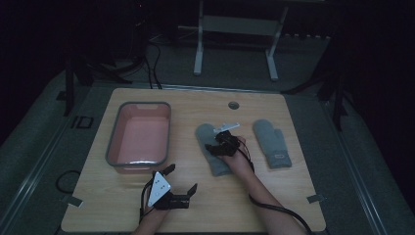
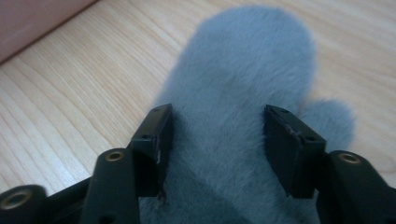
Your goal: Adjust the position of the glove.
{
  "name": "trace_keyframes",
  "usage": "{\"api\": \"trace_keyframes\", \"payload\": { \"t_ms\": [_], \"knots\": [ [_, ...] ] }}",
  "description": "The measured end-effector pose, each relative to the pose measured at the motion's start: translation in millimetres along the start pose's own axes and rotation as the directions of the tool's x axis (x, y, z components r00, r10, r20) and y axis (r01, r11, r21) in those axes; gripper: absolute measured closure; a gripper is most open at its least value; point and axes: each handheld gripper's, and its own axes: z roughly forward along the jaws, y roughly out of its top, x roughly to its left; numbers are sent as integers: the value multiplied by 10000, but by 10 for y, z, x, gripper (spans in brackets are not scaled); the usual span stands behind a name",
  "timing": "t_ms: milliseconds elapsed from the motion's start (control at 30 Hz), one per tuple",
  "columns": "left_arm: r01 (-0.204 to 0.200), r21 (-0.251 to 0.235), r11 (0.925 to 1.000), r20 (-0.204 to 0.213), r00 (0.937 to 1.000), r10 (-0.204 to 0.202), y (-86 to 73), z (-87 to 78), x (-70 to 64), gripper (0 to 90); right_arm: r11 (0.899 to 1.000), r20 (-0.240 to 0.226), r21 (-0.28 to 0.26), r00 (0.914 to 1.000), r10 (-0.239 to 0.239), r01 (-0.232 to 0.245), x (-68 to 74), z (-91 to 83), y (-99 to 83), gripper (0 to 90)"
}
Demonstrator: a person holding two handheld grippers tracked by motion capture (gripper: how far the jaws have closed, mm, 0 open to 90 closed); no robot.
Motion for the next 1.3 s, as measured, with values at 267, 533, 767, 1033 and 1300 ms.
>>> {"api": "trace_keyframes", "payload": {
  "t_ms": [267,533,767,1033,1300],
  "knots": [
    [3,14,10000,-12,10000,-3,0,0,-4,2,9996,151,266,9998,-121,117,44,23,-6,571],
    [-51,30,10000,1,10000,51,2,1,-4,2,9998,329,54,9993,187,-189,123,-17,-30,789],
    [-73,40,10000,17,10000,73,2,1,-4,1,9890,347,-799,9912,1279,-1249,150,-325,29,817],
    [-32,23,10000,-6,10000,32,2,2,-5,1,9709,990,-1291,9716,2148,-2015,92,-802,169,816],
    [-65,37,10000,-10,10000,65,2,2,-6,2,9576,1876,-1118,9407,2827,-2655,16,-871,17,816]
  ]
}}
